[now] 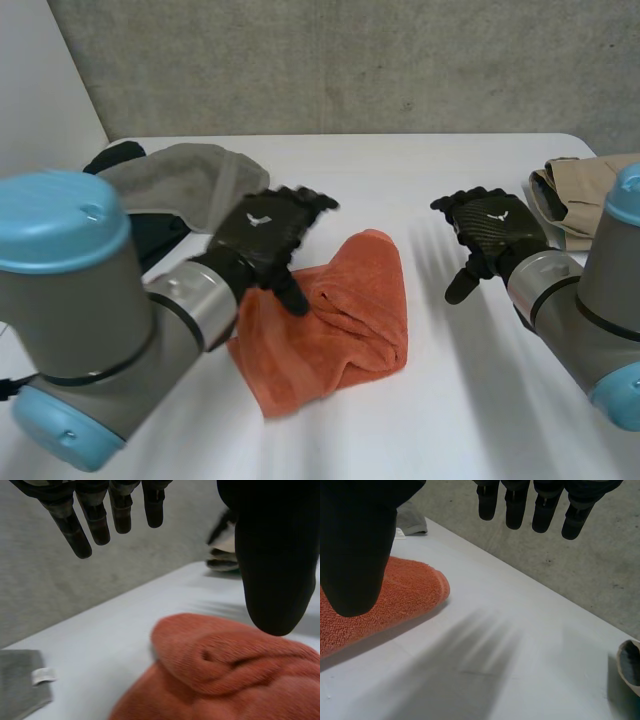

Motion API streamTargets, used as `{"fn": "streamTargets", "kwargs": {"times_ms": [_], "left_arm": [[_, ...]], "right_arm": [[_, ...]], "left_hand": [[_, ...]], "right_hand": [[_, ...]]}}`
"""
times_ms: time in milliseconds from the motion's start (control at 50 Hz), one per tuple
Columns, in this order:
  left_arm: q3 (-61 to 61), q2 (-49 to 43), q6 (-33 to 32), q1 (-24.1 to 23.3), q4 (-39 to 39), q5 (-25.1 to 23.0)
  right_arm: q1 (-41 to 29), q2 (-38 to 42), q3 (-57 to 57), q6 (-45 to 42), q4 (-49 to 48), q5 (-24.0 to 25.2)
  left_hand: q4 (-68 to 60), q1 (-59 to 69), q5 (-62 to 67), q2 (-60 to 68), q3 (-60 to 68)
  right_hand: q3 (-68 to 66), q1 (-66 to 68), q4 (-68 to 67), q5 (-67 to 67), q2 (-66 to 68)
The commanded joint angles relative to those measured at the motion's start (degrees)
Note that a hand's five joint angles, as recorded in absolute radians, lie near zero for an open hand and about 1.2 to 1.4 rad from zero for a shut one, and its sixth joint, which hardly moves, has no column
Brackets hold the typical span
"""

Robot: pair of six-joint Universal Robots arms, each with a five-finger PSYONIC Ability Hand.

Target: Fold the laundry.

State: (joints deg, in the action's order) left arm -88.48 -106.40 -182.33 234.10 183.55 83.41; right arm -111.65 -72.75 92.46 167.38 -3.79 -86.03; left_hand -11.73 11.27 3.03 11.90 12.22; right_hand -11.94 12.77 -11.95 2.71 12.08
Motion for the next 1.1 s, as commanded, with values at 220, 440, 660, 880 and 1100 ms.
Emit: {"fn": "streamTargets", "kwargs": {"times_ms": [220,440,660,880,1100], "left_arm": [[11.2,-17.4,-10.1,-4.0,0.2,1.6],[13.5,-21.0,-11.6,-3.7,0.5,4.8],[5.7,-9.4,-14.7,-2.9,0.8,10.0],[-9.5,3.0,-20.8,-5.7,1.0,18.7],[-13.2,-0.2,-21.1,-13.7,0.3,27.9]], "right_arm": [[2.4,-1.3,4.1,-0.2,0.3,2.6],[2.6,-0.4,4.4,-0.6,-0.6,2.4],[2.5,-0.5,2.2,-1.7,-0.5,2.6],[-0.8,-0.5,0.2,-2.6,1.2,3.3],[-5.9,2.9,-1.5,-6.8,1.8,2.5]], "left_hand": [[-18.7,19.1,17.4,18.5,18.2],[-65.9,66.3,64.6,65.7,65.4],[-68.3,68.7,67.0,68.1,67.8],[-68.3,68.7,67.0,68.1,67.8],[-68.3,68.7,67.0,68.1,67.8]], "right_hand": [[1.9,-2.8,1.9,-2.7,-2.1],[1.9,-2.8,1.9,-2.7,-2.1],[1.9,-2.8,1.9,-2.7,-2.1],[1.9,-2.8,1.9,-2.7,-2.1],[1.9,-2.8,1.9,-2.7,-2.1]]}}
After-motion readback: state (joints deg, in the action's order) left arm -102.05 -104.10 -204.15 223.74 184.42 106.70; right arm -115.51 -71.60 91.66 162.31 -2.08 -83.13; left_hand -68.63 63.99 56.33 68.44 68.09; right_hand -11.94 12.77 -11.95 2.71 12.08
